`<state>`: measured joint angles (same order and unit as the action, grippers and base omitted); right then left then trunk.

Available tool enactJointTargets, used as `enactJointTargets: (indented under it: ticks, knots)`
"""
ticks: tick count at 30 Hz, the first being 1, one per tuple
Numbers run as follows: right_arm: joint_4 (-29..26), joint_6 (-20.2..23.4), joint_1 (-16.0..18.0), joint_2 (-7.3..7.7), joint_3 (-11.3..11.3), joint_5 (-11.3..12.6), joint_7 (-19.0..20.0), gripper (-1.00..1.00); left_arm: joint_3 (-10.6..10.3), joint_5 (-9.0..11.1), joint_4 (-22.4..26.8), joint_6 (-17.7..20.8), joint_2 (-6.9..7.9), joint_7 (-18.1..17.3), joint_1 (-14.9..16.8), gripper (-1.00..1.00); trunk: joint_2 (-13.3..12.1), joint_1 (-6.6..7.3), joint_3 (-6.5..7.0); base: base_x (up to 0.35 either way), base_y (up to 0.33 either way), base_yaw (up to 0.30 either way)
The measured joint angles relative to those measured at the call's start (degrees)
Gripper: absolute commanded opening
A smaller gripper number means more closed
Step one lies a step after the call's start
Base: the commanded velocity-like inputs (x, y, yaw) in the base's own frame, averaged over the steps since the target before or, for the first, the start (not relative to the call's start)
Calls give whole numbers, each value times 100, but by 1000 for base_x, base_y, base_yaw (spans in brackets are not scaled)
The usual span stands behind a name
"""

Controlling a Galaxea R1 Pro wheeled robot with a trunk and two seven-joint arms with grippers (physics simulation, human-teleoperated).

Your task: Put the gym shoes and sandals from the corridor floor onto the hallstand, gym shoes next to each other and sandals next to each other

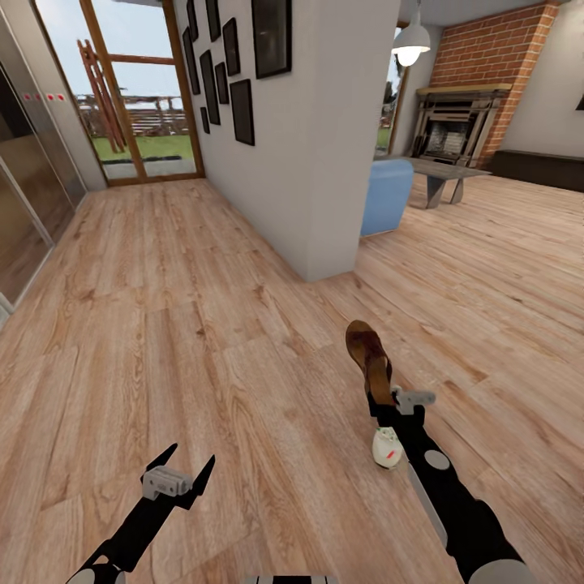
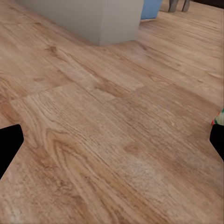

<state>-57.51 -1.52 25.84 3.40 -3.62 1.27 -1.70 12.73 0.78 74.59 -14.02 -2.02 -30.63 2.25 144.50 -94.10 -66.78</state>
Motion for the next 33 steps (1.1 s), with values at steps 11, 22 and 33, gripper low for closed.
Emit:
enactJointTargets:
  ticks: [11,22,33]
  knots:
    - [-1332,-334,-1718,-196,50,10,-11,-100,-20,24,10,4,-22,10,3,100,0,0,3,0,0,-13]
    - [-2116,-455,-3113,-263,182,-46,1,-100,-32,15,0,4,-54,19,3,100,0,0,3,0,0,-1]
    - [-2131,-514,-3188,-269,152,-49,-23,-100,-63,31,-71,-3,-75,21,3,100,0,0,45,0,0,-79]
